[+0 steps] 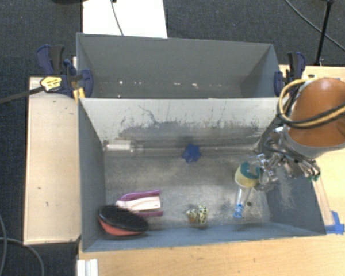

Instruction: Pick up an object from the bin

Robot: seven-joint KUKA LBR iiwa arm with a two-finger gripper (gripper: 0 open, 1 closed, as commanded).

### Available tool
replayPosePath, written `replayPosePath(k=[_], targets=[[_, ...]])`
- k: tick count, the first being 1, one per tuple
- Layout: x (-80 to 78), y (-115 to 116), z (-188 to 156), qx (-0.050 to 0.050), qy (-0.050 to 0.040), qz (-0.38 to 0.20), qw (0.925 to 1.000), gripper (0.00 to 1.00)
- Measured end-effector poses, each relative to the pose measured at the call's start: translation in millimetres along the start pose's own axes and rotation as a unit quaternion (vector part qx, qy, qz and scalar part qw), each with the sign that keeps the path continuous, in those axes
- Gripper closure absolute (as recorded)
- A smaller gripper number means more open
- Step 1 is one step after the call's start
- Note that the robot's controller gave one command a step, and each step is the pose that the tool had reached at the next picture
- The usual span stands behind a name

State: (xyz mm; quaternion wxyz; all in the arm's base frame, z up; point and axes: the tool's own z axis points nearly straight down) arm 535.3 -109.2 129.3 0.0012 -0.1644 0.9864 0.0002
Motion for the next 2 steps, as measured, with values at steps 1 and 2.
replayPosePath(k=[1, 2], targets=[[0.0, 0.0, 0.0, 0.000, 0.0000, 0.000, 1.0000, 1.00], [0.0, 0.0, 0.0, 0.000, 0.0000, 0.000, 1.0000, 1.00]])
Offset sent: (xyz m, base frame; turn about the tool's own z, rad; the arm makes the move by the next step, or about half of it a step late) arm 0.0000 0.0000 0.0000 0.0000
